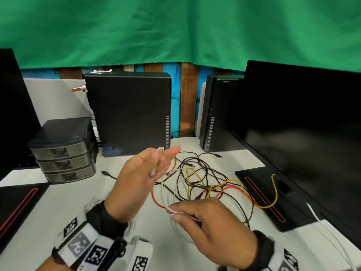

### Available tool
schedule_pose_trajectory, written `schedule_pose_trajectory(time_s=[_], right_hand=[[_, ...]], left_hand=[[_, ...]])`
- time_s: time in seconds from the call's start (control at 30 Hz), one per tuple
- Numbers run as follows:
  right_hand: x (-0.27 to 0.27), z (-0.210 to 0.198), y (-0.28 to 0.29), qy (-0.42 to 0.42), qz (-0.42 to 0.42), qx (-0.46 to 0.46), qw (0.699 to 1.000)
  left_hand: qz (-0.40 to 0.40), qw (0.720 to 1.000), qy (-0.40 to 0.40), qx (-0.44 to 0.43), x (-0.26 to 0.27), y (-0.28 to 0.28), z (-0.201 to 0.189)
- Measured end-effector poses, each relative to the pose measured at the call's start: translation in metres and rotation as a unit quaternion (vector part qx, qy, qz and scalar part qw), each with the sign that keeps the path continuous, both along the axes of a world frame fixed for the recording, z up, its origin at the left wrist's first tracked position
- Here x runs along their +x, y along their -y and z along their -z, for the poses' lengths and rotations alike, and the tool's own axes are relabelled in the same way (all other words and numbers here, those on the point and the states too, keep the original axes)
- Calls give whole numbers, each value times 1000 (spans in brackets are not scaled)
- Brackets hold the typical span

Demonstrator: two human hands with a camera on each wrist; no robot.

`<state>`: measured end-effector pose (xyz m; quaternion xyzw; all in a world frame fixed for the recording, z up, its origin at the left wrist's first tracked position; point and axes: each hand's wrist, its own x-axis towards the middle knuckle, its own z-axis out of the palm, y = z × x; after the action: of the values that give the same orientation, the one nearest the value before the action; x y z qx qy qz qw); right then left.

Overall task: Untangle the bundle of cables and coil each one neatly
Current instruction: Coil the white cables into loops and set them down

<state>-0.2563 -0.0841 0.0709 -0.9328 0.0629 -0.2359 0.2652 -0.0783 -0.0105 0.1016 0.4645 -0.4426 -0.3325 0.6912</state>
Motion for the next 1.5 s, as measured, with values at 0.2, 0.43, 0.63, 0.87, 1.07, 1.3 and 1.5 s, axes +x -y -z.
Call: schedule_pose_trajectory(time_s=[0.2,0.43,0.63,0.87,1.07,1.3,1.5], right_hand=[[-20,-37,8,103,37,96,989],[-14,-17,54,212,154,217,940],[11,24,15,-4,50,174,983],[2,1,-9,-100,13,42,994],[-11,-22,10,9,102,123,987],[-29,-50,41,136,162,428,879],[-38,-60,59,262,114,560,778]], left_hand=[[58,937,333,85,-6,-2,23],[238,970,12,45,-20,-16,-1],[71,985,-155,-28,-15,-4,-2],[-62,980,184,32,3,9,30],[-89,880,466,32,4,5,39],[2,861,507,36,-1,-1,35],[90,844,526,59,-9,-2,33]])
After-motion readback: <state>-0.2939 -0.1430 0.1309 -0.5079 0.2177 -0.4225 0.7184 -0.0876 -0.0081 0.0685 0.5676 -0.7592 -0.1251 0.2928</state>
